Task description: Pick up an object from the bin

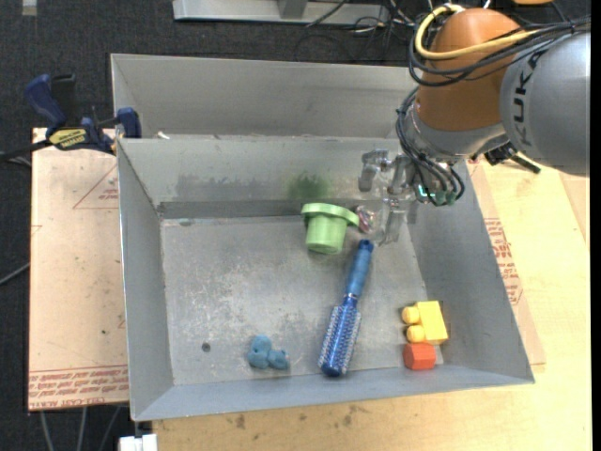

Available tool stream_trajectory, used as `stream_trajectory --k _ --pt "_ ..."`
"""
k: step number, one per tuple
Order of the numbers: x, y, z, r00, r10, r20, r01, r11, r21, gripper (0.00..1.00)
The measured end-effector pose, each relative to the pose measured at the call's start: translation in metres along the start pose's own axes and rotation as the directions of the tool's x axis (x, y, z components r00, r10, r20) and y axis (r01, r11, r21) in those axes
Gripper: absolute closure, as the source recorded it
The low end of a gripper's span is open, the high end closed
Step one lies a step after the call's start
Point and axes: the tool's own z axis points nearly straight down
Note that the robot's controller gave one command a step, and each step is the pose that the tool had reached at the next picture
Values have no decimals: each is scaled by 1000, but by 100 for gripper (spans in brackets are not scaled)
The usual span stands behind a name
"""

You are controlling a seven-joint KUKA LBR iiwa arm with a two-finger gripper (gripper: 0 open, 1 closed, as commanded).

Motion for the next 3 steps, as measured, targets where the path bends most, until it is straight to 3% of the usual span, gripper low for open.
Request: stream_trajectory --k 1,2,3 --pt "-9 47 131 996 91 0 -91 996 -1 0" --pt "3 35 96 987 160 8 -160 987 -1 0" --pt "2 42 96 948 318 8 -318 948 -3 0"
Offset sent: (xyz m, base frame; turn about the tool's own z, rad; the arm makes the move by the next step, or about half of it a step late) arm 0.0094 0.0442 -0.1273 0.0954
